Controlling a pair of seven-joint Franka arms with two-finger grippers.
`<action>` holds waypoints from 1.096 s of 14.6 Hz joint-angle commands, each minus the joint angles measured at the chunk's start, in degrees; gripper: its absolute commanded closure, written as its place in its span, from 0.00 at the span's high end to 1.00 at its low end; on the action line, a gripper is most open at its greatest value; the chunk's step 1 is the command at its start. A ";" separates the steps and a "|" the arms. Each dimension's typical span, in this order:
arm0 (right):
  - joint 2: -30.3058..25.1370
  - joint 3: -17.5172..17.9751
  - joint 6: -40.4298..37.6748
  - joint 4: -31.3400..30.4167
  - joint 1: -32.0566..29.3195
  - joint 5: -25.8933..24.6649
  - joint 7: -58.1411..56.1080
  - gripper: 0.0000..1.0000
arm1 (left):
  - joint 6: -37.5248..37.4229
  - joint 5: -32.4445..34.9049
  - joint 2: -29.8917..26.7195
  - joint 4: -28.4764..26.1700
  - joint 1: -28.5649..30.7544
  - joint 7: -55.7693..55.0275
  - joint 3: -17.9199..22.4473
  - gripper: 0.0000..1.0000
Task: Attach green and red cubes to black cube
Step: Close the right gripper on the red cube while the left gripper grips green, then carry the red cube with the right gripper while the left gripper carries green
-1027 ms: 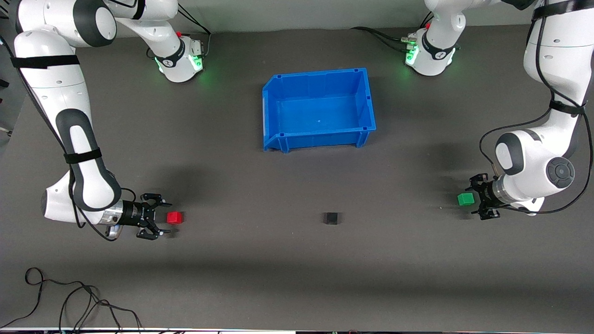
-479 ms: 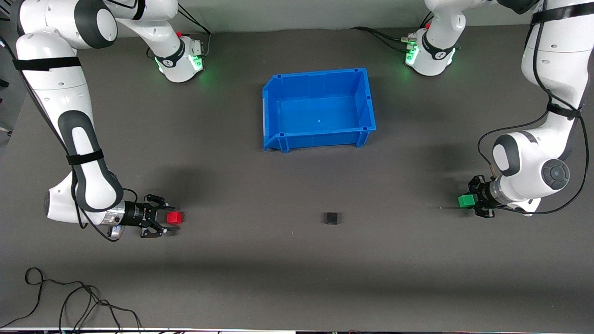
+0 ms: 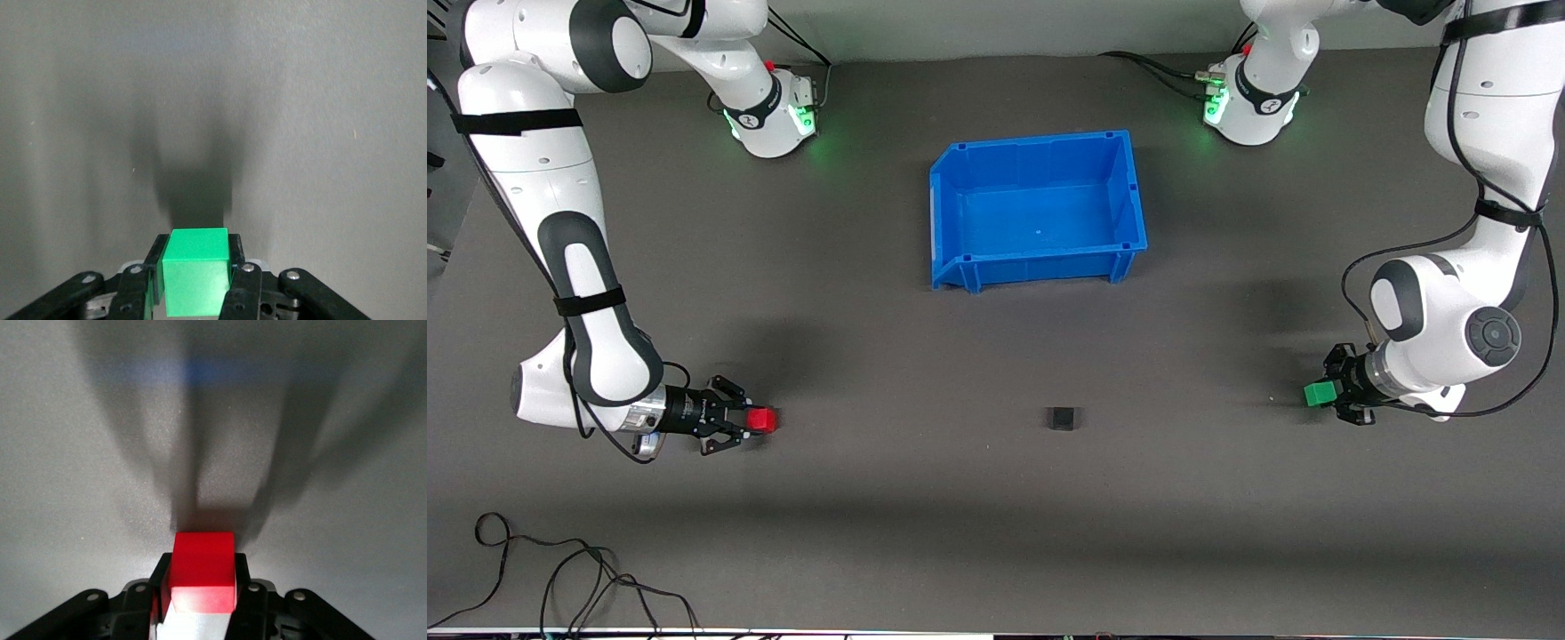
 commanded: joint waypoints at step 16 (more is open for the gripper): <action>1.80 0.50 -0.52 12.95 16.41 12.40 17.72 0.18 | -14.27 -3.33 -2.30 11.38 -8.85 -7.93 -0.01 0.06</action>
